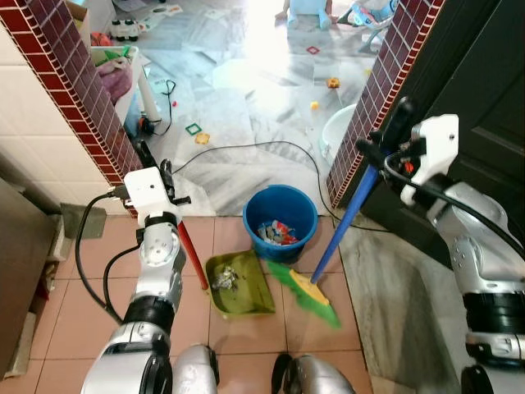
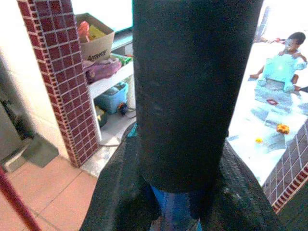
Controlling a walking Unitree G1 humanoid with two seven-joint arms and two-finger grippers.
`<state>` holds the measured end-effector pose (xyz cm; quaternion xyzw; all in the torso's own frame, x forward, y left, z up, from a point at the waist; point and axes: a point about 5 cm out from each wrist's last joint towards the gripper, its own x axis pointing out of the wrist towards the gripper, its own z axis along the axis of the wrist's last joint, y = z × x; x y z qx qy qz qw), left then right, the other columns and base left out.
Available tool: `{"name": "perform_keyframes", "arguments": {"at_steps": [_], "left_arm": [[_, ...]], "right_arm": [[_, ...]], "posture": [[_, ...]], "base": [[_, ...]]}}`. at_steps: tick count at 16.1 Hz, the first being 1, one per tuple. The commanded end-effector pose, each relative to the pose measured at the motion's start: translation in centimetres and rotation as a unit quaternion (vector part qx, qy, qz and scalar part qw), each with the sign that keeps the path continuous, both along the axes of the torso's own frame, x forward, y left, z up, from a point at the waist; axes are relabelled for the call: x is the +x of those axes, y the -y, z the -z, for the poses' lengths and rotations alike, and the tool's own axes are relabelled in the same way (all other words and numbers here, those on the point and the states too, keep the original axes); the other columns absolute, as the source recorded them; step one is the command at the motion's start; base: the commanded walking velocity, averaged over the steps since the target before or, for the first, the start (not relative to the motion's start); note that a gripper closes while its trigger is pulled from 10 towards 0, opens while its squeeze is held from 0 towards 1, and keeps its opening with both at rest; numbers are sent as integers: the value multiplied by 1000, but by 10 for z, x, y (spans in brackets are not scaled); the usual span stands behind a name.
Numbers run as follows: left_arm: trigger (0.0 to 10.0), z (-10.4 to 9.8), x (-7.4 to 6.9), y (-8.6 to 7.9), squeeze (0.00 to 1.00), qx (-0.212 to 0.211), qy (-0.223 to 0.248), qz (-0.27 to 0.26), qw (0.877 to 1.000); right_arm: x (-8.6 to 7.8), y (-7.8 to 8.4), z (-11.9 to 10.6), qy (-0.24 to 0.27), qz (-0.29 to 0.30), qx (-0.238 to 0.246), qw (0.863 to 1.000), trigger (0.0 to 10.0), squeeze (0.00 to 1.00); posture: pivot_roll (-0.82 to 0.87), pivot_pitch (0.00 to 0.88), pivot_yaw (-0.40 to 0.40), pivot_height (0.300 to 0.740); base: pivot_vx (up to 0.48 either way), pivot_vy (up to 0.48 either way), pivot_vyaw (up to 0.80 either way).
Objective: Sweep floor
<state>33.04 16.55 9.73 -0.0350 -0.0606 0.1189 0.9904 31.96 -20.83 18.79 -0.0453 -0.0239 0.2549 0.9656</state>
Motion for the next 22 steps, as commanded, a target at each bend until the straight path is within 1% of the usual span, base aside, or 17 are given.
{"name": "perform_keyframes", "arguments": {"at_steps": [1,2,3,4,5,6,7,9,12,13,15,16,17,18,19,21,22], "left_arm": [[10000,-15,1,-3,0,-6,27,4,1000],[10000,-17,0,-4,0,-6,29,5,1000],[10000,-22,-5,-5,0,-8,36,13,999],[10000,-26,-11,-5,0,-4,40,19,999],[10000,-28,-14,-5,0,2,43,22,999],[10000,-31,-20,-8,0,15,46,20,999],[10000,-35,-26,-12,0,26,50,15,998],[10000,-41,-33,-25,0,27,50,-14,998],[10000,-72,-47,-56,0,47,73,-73,993],[10000,-78,-49,-61,0,49,78,-83,992],[10000,-89,-50,-65,0,49,93,-99,990],[10000,-102,-48,-67,0,49,112,-104,987],[10000,-122,-42,-67,0,42,139,-103,984],[10000,-129,-39,-66,0,36,149,-101,983],[10000,-147,-32,-61,0,25,172,-91,981],[10000,-171,-18,-51,0,22,213,-72,974],[10000,-177,-15,-48,0,29,222,-70,972]], "right_arm": [[-4,1,2,6,-6,-13,1000,10000,0],[-5,3,10,1,1,-22,1000,10000,0],[-6,7,25,-11,29,-36,999,10000,0],[-7,13,41,-21,72,-55,996,10000,0],[-9,16,50,-25,95,-63,993,10000,0],[-11,19,61,-35,130,-62,989,10000,0],[-15,18,73,-48,147,-53,987,10000,0],[-22,15,97,-79,172,-64,980,10000,0],[-25,28,125,-116,210,-102,966,10000,0],[-24,31,127,-121,220,-102,963,10000,0],[-22,32,128,-121,225,-104,961,10000,0],[-20,30,128,-120,221,-106,962,10000,0],[-17,26,130,-119,215,-107,964,10000,0],[-16,24,130,-119,213,-107,964,10000,0],[-15,20,132,-117,210,-106,965,10000,0],[-15,12,135,-115,200,-104,967,10000,0],[-15,9,135,-114,195,-107,968,10000,0]], "posture": [[-120,22,-14,740],[-119,20,-7,740],[-116,13,1,740],[-113,2,9,740],[-112,0,11,740],[-106,0,13,740],[-104,0,13,740],[-92,0,8,740],[-59,0,-13,740],[-55,0,-18,740],[-50,0,-22,740],[-50,0,-26,740],[-53,0,-25,740],[-55,0,-22,740],[-58,0,-22,740],[-66,0,-16,740],[-66,0,-16,740]], "base": [[0,0,0],[0,0,0],[0,0,0],[0,0,0],[0,0,0],[0,0,0],[0,0,0],[0,0,0],[0,0,0],[0,0,0],[0,0,0],[0,0,0],[0,0,0],[0,0,0],[0,0,0],[0,0,0],[0,0,0]]}}
